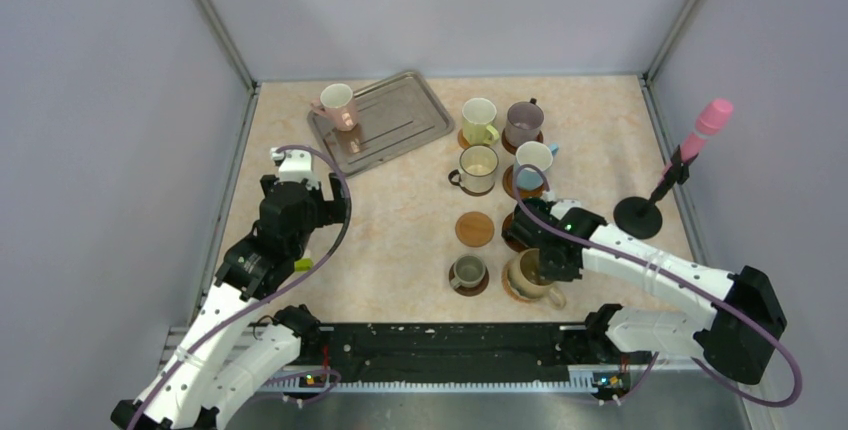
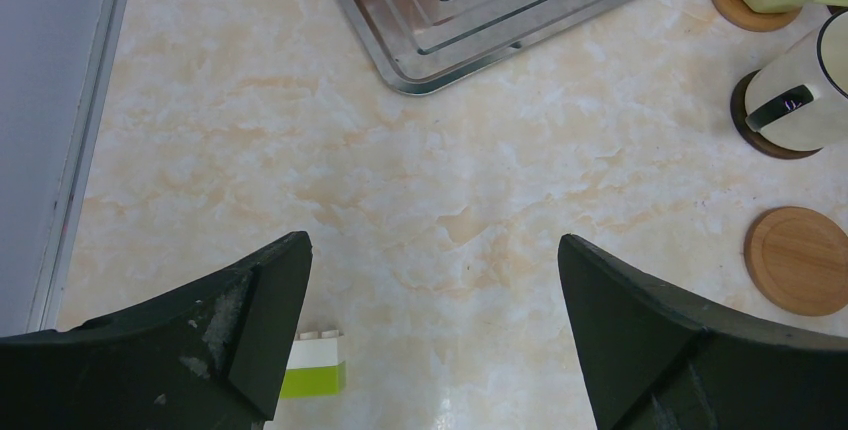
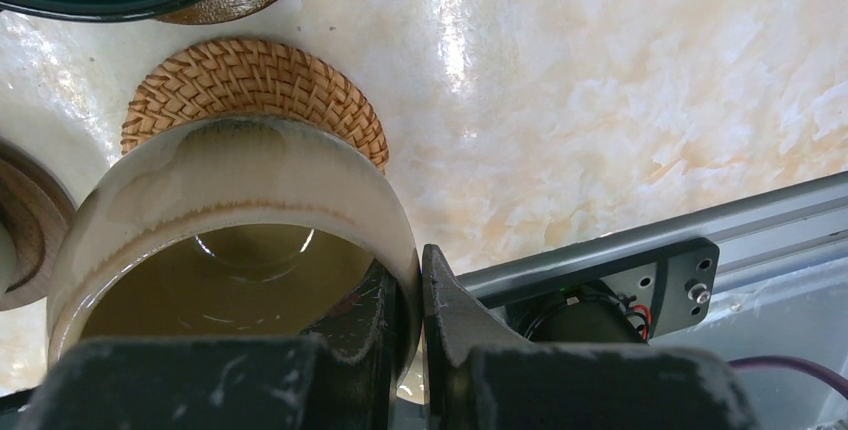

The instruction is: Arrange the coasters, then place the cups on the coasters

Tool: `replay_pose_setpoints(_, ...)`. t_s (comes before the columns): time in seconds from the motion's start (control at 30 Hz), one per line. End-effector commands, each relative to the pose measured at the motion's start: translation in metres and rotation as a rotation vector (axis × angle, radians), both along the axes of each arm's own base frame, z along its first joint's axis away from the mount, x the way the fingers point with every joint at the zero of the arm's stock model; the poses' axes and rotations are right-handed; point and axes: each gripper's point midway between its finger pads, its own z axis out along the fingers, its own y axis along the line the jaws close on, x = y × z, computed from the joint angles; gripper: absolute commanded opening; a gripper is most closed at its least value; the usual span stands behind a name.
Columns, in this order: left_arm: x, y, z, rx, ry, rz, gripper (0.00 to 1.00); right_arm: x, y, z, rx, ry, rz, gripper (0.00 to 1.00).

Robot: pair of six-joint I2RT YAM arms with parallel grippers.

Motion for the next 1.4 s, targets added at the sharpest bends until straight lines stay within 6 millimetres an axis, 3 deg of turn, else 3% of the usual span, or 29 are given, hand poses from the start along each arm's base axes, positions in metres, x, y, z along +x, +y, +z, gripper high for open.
replay_pose_setpoints(0.0,0.005,-0.002,0.014,-0.019,-0.059,0.0,0.99,0.009,0.003,0.004,0.001,-0.048,0.001,0.06)
replay_pose_setpoints(0.37,0.006,-0.002,0.014,-0.019,-0.058,-0.002,0.99,0.01,0.004,0.002,-0.015,-0.031,0.013,0.07)
replay_pose_setpoints(0.77,0.006,-0.002,0.014,-0.018,-0.057,-0.002,0.99,0.009,0.005,0.001,-0.02,-0.024,0.014,0.23)
replay_pose_setpoints(1.37,0.005,-0.001,0.014,-0.016,-0.058,0.001,0.99,0.019,0.012,0.013,0.02,-0.077,0.022,0.16)
